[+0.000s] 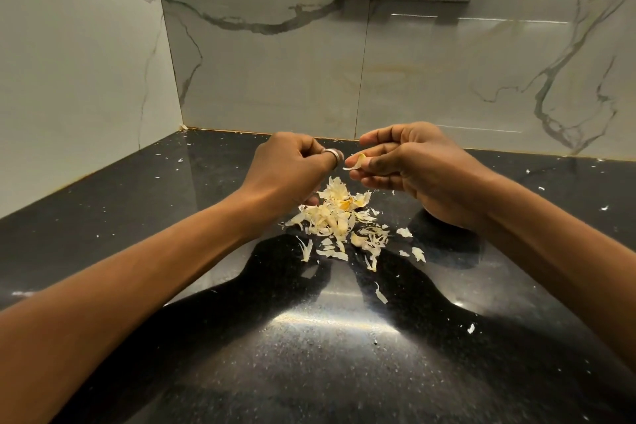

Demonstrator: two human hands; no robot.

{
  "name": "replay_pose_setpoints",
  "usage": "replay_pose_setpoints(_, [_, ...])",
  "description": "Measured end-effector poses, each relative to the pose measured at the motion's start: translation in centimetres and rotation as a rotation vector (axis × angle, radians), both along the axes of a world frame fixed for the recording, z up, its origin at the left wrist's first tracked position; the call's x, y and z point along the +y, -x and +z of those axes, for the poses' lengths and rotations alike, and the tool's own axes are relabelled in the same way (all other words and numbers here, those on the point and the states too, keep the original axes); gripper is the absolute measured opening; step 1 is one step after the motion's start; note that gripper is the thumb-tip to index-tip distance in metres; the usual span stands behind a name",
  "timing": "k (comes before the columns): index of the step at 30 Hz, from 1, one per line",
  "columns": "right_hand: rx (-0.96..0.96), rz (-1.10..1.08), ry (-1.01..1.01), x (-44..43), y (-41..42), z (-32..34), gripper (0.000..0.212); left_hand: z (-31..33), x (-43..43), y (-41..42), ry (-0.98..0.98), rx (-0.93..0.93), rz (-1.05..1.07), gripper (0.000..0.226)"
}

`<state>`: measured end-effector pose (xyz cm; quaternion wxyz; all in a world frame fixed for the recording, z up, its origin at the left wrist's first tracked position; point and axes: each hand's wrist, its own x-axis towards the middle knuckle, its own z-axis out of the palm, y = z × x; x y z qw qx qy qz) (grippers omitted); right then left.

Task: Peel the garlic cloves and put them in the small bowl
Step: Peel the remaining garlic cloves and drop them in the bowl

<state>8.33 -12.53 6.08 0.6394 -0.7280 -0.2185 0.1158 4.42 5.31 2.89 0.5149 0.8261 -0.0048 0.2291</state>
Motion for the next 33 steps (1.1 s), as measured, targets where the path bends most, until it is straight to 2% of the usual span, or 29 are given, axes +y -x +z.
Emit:
replay_pose_setpoints(3, [-0.02, 0.003, 0.026, 0.0, 0.1, 0.0, 0.034, -0.2, -0.2, 0.2, -0.236, -0.182, -0.014, 0.005])
replay_pose_setpoints(6, [-0.039, -0.001, 0.057, 0.0, 0.1, 0.0, 0.032, -0.5, -0.2, 0.2, -0.381, -0.293, -0.002, 0.011])
replay_pose_setpoints(9, [-0.042, 0.005, 0.043, 0.1, 0.2, 0.0, 0.03, -0.7, -0.3, 0.1, -0.498, -0.347, 0.045, 0.026])
replay_pose_setpoints(12, [-0.035, 0.006, 0.027, 0.3, 0.1, -0.2, 0.027, -0.7, -0.3, 0.1, -0.52, -0.347, 0.064, 0.031])
replay_pose_setpoints(21, [-0.058, -0.014, 0.002, 0.7, -0.1, -1.1, 0.018, -0.8, -0.2, 0.0, -0.563, -0.32, 0.1, 0.026])
replay_pose_setpoints(26, [-0.073, -0.013, -0.004, 0.6, 0.0, -0.9, 0.018, -0.7, -0.3, 0.1, -0.483, -0.288, 0.078, 0.012])
replay_pose_setpoints(29, [-0.128, -0.03, 0.017, 0.6, -0.1, -0.9, 0.017, -0.4, -0.5, 0.3, -0.28, -0.17, 0.01, 0.006])
replay_pose_setpoints(33, [-0.447, -0.103, 0.244, 0.7, -0.3, -1.3, 0.011, 0.0, -0.4, 0.6, -0.027, 0.009, -0.067, 0.01])
